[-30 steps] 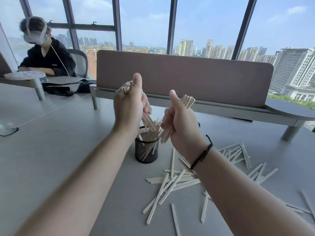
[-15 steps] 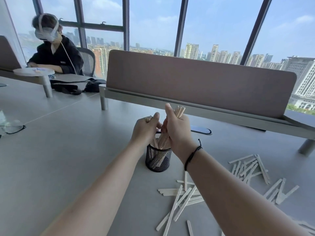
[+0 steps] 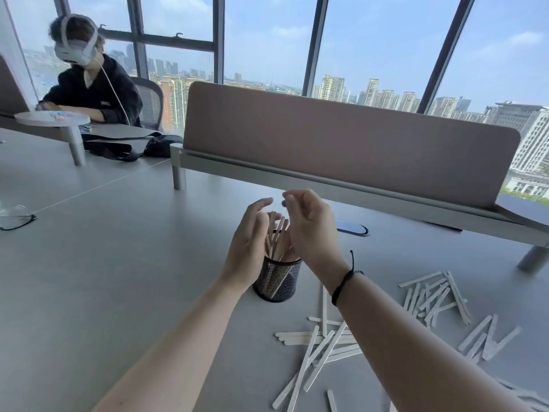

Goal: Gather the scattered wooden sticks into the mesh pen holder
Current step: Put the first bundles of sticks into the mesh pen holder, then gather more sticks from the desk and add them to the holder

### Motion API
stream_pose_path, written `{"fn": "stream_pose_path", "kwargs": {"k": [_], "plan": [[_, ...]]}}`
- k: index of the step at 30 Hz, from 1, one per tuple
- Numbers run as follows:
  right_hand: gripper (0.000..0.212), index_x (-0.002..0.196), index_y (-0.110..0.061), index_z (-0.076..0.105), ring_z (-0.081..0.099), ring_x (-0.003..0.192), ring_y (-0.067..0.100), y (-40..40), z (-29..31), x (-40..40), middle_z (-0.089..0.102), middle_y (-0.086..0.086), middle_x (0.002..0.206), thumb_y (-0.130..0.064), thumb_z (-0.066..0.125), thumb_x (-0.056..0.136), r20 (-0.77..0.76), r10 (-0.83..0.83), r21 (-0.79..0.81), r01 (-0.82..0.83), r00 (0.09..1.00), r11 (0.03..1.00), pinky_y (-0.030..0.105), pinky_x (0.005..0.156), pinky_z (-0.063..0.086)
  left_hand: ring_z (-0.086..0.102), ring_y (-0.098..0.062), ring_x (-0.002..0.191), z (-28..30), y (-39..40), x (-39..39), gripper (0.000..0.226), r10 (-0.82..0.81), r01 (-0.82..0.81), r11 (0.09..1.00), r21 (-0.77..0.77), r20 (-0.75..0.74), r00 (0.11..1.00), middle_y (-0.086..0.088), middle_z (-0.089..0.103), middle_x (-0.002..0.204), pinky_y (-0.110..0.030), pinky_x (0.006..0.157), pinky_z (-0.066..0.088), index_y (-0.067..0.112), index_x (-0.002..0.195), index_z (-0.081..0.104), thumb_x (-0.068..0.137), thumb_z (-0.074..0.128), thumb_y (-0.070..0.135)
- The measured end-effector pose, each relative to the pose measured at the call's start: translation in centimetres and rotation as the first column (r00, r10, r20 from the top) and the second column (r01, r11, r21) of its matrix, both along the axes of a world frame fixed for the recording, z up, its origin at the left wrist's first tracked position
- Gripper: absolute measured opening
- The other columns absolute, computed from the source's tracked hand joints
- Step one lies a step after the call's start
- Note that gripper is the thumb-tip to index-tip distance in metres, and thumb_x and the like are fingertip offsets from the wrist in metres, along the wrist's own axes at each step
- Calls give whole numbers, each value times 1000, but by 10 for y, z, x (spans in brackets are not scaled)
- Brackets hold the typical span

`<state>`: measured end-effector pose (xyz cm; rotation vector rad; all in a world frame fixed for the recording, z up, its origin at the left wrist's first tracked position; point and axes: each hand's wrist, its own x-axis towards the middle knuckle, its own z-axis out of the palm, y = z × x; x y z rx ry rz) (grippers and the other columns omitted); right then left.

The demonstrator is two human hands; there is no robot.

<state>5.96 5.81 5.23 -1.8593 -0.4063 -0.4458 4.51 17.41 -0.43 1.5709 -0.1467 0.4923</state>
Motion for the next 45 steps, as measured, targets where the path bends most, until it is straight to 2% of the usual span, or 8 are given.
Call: {"fn": "stream_pose_path", "kwargs": {"k": [5, 10, 17, 21, 24, 29, 41, 45], "plan": [[41, 119, -17, 62, 55, 109, 20, -16, -30, 5, 64, -2, 119, -27, 31, 94, 219, 205, -711, 12, 954, 703, 33, 98, 39, 62, -10, 110, 3, -8, -11, 86, 63, -64, 959, 274, 15, 998, 23, 64, 108, -45, 99, 49, 29, 148, 40, 75, 45, 75], [39, 133, -18, 54, 49, 128, 18, -40, -21, -8, 62, -3, 128, -24, 33, 101, 233, 160, -557, -3, 959, 831, 43, 111, 35, 55, -21, 127, 2, -17, -16, 97, 180, -170, 937, 304, -3, 984, -1, 61, 134, -44, 106, 44, 26, 152, 27, 78, 29, 89], [36, 133, -35, 50, 59, 114, 15, -137, -54, -51, 57, -10, 135, -40, 52, 98, 16, -75, -539, 72, 997, 839, 34, 95, 45, 53, -37, 124, 9, -45, -70, 58, 43, -478, 631, 611, 587, 808, -18, 59, 128, -49, 107, 41, -1, 123, 61, 98, 50, 50], [49, 137, -40, 46, 54, 123, 20, -199, -81, -88, 49, -12, 140, -57, 54, 91, -57, -131, -766, 41, 990, 641, 33, 102, 41, 53, -25, 129, 3, -75, -108, 80, -246, -23, 321, 947, 107, 964, -2, 47, 149, -42, 104, 45, 24, 142, 47, 86, 40, 81], [58, 140, -43, 42, 43, 133, 17, -237, -85, -121, 42, -12, 147, -66, 52, 88, -87, -179, -798, 39, 980, 602, 29, 106, 31, -4, -12, 155, -12, -74, -118, 118, -206, 392, 111, 913, -365, 908, 13, -10, 168, -35, 123, 8, 50, 154, -4, 63, 59, 89], [82, 144, -48, 30, 15, 149, 14, -283, -91, -161, 29, -9, 157, -86, 44, 74, -133, -261, -841, 30, 956, 540, 37, 121, 11, -32, -15, 149, -26, -61, -120, 140, -173, 470, 23, 882, -459, 871, 12, -29, 163, -36, 122, -12, 64, 139, -28, 43, 70, 92], [75, 144, -43, 31, 21, 146, 13, -279, -105, -167, 30, -7, 156, -82, 38, 80, -88, -258, -788, 92, 962, 608, 37, 122, 8, 26, -13, 150, -41, -128, -105, 106, -21, 268, 338, 902, -277, 961, 13, 20, 166, -37, 115, 29, 40, 156, 12, 71, 54, 88], [76, 140, -37, 39, 20, 150, 23, -302, -106, -148, 37, 3, 154, -83, 30, 81, 23, -563, -697, 417, 826, 583, 49, 122, 2, 34, -13, 146, -44, -136, -93, 105, -60, 253, 355, 900, -248, 967, 14, 26, 163, -38, 114, 37, 42, 154, 17, 67, 47, 94]]}}
